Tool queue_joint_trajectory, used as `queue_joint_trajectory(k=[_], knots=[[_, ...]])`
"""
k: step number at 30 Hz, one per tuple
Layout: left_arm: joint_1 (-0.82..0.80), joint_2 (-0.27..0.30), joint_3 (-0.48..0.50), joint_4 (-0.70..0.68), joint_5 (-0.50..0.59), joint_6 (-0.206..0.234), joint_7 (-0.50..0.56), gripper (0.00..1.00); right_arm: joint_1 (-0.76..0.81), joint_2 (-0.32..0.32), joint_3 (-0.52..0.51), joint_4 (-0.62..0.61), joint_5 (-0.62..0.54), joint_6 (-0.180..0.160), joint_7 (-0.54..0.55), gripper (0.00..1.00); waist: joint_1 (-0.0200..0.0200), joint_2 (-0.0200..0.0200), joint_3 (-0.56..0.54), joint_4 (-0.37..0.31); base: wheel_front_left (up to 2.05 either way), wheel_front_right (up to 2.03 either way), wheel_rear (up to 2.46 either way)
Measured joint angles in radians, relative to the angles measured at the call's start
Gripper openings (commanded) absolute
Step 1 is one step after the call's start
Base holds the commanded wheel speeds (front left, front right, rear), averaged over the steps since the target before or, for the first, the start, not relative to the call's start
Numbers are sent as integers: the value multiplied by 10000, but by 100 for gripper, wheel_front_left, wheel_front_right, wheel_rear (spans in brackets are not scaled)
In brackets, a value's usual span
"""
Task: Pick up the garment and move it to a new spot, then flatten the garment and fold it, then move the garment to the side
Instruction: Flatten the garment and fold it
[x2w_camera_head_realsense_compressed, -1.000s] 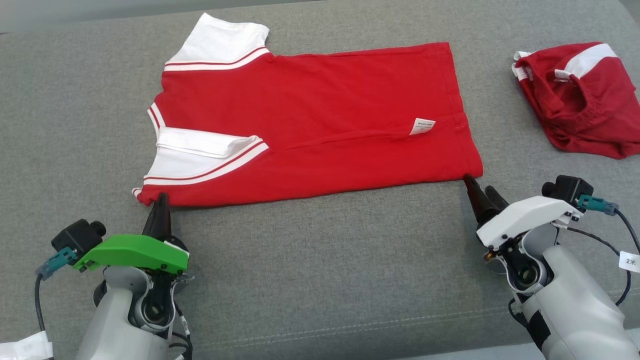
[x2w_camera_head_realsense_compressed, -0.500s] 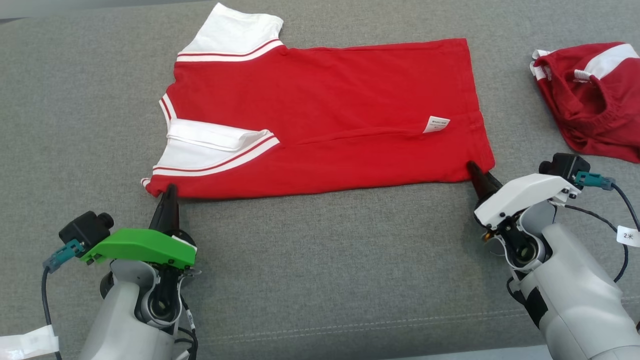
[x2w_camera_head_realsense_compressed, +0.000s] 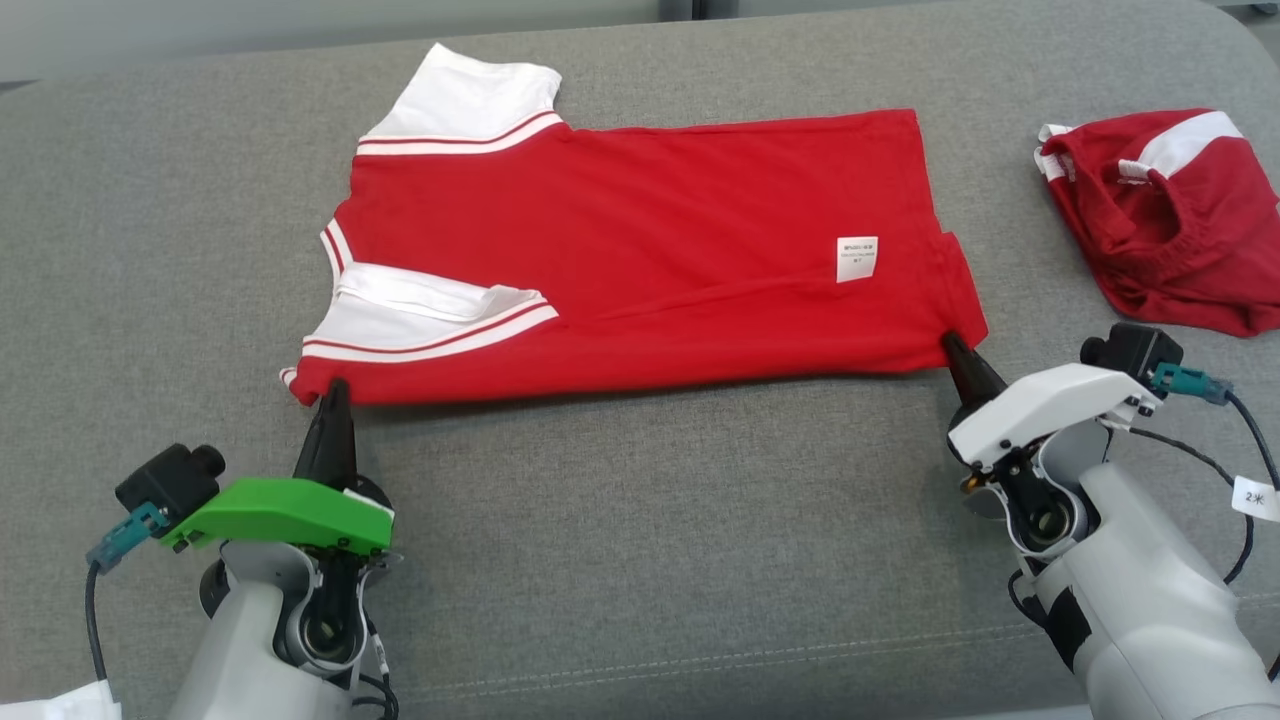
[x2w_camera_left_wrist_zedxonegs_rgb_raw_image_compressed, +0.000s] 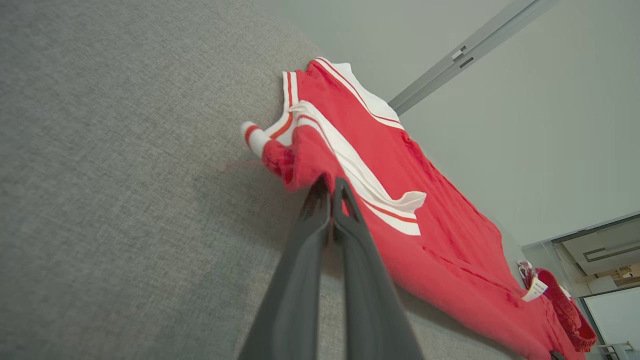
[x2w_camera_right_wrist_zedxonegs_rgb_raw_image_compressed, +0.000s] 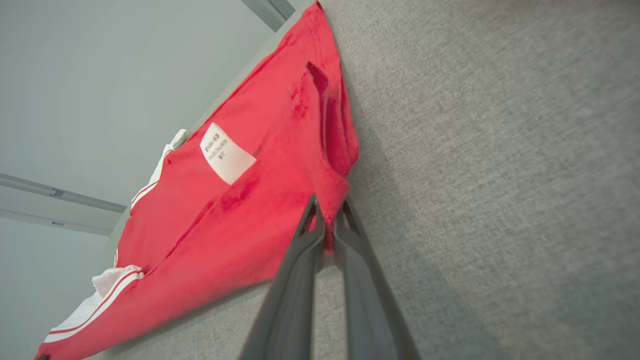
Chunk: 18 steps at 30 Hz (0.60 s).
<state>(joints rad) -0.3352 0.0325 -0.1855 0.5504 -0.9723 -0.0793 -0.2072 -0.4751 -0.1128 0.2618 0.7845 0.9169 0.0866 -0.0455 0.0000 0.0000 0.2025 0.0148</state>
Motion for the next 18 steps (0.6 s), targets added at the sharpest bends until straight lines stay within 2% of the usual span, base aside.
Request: queue_joint_trajectory(k=[7, 18], knots=[[792, 0, 119, -374, 6, -56, -153, 0, 781, 90, -38, -376, 174, 186, -431, 0, 0, 0, -388, -117, 0, 0, 0], [2354, 8, 320, -1434, 4, 10, -328, 0, 2170, 90, -21, -1323, 276, 274, -744, 0, 0, 0, -989, -429, 0, 0, 0]])
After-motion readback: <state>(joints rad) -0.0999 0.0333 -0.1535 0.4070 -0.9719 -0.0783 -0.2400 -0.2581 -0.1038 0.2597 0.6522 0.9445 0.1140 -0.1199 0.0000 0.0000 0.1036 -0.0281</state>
